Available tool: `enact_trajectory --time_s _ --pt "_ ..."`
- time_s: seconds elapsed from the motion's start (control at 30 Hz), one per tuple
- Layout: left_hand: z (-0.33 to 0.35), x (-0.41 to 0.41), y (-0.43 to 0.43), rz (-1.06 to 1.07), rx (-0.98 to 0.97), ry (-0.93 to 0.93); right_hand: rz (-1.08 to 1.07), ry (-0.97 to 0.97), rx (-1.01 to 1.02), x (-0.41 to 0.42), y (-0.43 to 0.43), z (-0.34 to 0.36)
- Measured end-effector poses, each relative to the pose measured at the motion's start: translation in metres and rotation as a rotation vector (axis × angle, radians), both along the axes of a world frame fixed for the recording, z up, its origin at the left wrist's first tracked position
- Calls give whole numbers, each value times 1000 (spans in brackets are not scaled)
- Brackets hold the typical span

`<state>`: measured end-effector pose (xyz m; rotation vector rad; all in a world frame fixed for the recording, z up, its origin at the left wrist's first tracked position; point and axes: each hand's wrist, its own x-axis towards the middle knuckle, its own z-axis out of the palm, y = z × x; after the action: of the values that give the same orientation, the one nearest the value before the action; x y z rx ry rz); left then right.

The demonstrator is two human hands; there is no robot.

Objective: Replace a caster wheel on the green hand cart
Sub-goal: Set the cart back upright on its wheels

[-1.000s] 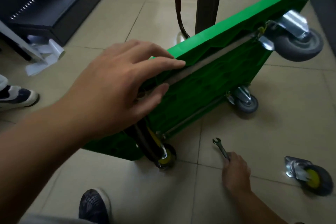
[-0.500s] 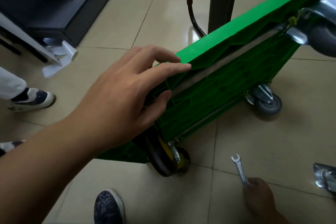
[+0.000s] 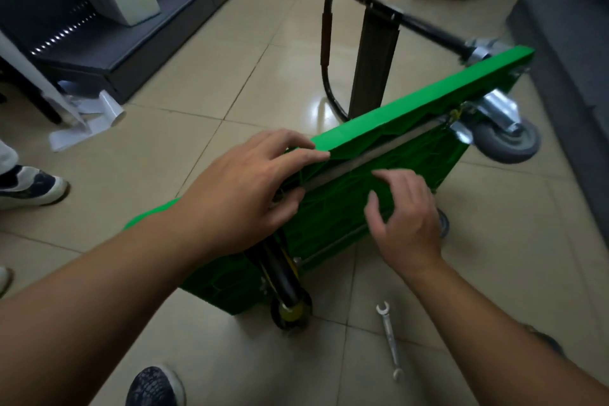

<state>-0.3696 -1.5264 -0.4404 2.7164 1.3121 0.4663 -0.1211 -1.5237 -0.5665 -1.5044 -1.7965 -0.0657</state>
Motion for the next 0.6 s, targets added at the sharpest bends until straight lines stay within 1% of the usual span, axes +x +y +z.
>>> enact_trajectory --time_s 0.07,0.1,0.17,0.27,0.37,0.47,0.5,0.6 --pt "2 -6 -4 35 -13 -3 52 -78 115 -5 4 45" --pt "2 -9 -5 60 -18 -6 76 -100 132 -8 5 65" --pt "1 -18 -8 120 -21 -12 112 -148 96 -20 7 98" --pt "-1 -33 -13 197 -36 -14 173 -293 -28 -41 16 129" --pt "-6 -46 -18 205 -66 -41 245 -492 -152 -64 30 135" --pt "-14 -55 -14 149 -53 -102 317 -658 -244 -82 40 116" --pt "-17 -57 -13 135 -66 -138 341 -658 -265 -85 41 108" --pt "-18 -57 -9 120 -120 -220 359 -547 -268 -85 42 102"
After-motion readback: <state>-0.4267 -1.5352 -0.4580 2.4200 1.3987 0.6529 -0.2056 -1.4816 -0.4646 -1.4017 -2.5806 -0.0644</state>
